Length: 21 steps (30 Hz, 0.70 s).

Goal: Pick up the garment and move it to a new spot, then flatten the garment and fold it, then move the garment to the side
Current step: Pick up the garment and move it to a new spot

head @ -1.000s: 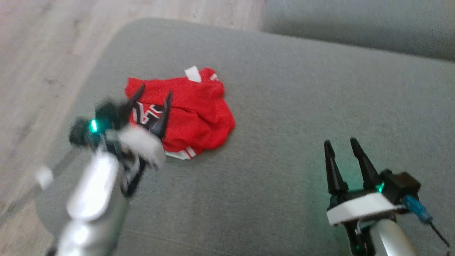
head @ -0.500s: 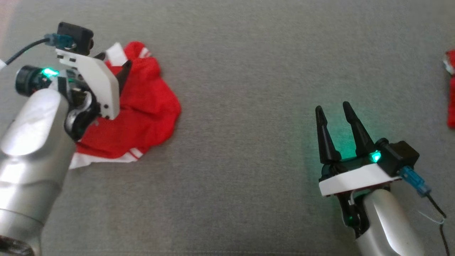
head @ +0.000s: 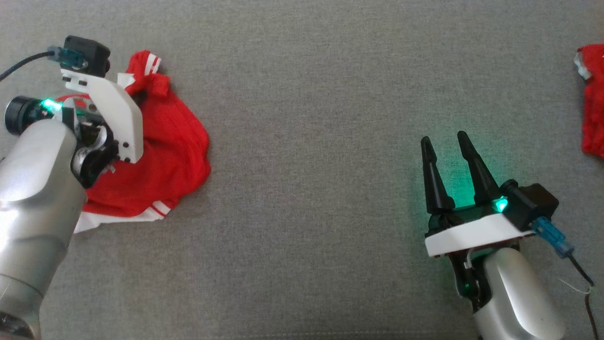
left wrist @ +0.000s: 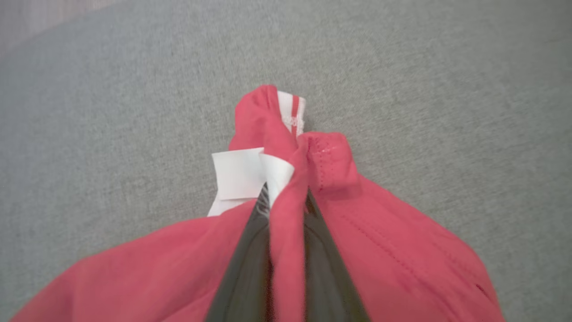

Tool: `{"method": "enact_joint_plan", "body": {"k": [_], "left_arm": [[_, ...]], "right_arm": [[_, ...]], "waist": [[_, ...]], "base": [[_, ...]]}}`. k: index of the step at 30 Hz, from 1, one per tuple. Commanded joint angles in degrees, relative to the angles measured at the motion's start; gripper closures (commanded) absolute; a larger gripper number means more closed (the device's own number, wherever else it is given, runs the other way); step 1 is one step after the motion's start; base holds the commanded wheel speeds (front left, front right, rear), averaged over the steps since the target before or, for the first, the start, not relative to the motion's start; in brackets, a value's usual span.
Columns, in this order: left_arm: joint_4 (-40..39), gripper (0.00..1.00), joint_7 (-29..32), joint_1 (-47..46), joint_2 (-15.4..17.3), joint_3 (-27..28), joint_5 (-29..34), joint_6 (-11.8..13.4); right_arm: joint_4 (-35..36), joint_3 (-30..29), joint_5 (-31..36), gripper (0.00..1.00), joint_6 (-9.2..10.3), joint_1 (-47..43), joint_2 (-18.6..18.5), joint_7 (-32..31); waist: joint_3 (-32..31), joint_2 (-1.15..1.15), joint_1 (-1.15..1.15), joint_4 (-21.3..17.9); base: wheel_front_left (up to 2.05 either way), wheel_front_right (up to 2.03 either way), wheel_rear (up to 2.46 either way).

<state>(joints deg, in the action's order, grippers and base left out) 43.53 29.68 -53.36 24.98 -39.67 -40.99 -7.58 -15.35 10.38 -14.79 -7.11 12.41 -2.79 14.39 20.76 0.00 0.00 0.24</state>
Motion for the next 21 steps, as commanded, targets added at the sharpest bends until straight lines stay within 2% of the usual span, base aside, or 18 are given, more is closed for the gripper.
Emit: {"method": "enact_joint_plan", "body": {"k": [1, 7, 13, 21], "left_arm": [[-1.44, 1.00, -1.08, -3.32, 2.88, 1.52, -0.44, 0.09], [-3.83, 1.00, -9.01, -4.36, 2.81, 0.01, -1.23, 0.09], [-10.47, 1.00, -15.15, -5.49, 2.50, -0.85, -4.37, 0.09], [-18.97, 1.00, -17.63, -6.57, 0.56, -1.27, -6.52, 0.10]], "right_arm": [[1.39, 1.00, 0.11, 0.00, -0.37, 0.96, -0.09, 0.61], [-0.16, 1.26, -0.06, 0.00, -0.37, 0.65, -0.09, 0.61], [-1.24, 0.74, -1.00, 0.00, -0.37, -0.99, -0.09, 0.61], [-1.39, 1.31, -2.70, 0.00, -0.37, -2.13, -0.09, 0.61]], "waist": [[-0.32, 0.00, 0.00, 0.14], [-3.95, 0.00, 0.00, 0.11], [-9.05, 0.00, 0.00, 0.04], [-12.16, 0.00, 0.00, -2.05]], "base": [[0.00, 0.00, 0.00], [0.00, 0.00, 0.00], [0.00, 0.00, 0.00], [0.00, 0.00, 0.00]]}}
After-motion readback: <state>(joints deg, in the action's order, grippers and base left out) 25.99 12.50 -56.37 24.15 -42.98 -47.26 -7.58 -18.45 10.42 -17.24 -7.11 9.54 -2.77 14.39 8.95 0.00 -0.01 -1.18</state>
